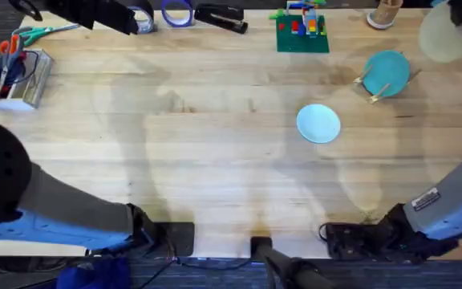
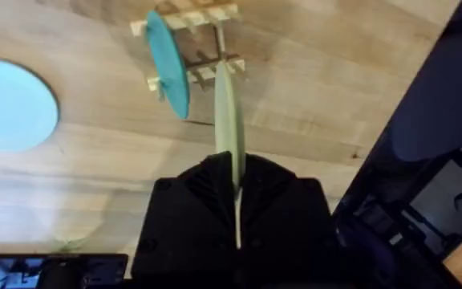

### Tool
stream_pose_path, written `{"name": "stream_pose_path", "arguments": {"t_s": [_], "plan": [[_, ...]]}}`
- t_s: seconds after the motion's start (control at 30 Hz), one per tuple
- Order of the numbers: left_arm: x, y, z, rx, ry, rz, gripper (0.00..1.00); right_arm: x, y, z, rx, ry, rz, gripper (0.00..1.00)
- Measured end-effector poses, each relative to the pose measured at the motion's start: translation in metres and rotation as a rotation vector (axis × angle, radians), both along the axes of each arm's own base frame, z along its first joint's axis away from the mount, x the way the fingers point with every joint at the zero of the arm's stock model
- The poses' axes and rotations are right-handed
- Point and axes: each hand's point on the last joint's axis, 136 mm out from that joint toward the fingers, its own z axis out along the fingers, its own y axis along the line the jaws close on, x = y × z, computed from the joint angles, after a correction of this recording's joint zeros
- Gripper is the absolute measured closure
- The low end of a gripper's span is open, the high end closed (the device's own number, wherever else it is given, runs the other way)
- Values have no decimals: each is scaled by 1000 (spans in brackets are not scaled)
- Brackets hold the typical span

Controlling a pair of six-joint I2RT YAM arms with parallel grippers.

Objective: Pick up the plates from the table one by one and place each into a slot on the dish rack.

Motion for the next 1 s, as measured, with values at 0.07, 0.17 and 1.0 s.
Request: {"name": "stream_pose_path", "arguments": {"t_s": [0.07,0.17,1.0], "plan": [[0,0,0,0,0,0,7,-2,0,-5,4,17,0,970],[0,0,0,0,0,0,8,-3,1,-8,6,29,0,970],[0,0,0,0,0,0,7,-7,-8,-10,52,30,5,970]]}}
